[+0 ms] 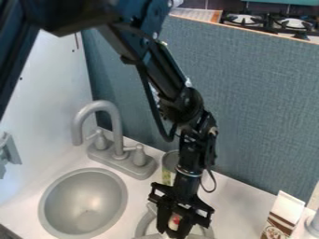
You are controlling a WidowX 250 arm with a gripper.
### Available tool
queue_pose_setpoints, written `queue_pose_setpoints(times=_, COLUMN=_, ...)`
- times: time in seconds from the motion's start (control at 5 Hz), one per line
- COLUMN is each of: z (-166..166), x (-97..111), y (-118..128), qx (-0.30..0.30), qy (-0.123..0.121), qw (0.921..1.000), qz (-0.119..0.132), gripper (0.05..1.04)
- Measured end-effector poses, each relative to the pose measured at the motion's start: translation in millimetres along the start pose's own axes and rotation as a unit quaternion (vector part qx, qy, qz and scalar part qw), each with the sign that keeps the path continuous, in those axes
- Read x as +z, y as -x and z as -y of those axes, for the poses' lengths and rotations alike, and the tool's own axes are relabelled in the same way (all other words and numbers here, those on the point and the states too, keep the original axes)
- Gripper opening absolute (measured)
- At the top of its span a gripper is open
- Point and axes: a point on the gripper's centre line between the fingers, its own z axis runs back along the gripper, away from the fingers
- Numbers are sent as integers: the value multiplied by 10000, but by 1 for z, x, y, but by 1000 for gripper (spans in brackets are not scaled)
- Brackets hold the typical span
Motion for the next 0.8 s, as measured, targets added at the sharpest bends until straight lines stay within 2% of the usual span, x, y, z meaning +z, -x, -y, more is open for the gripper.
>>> queue_pose_setpoints(times=0.2, z=-3, x=-8, y=-6, qx=35, qy=6, qw=9999, qz=-101, gripper=483)
queue_pose_setpoints(times=0.4, z=-5, x=-12, y=-10, qx=78, qy=109, qw=9997, qz=-210, gripper=562)
queue_pose_setpoints(times=0.6, z=-3, x=-13, y=-10, qx=29, qy=253, qw=9995, qz=-204, gripper=873)
queue_pose_setpoints(times=0.8, z=-7, x=-12, y=-3, qx=191, qy=393, qw=9988, qz=-228, gripper=1015)
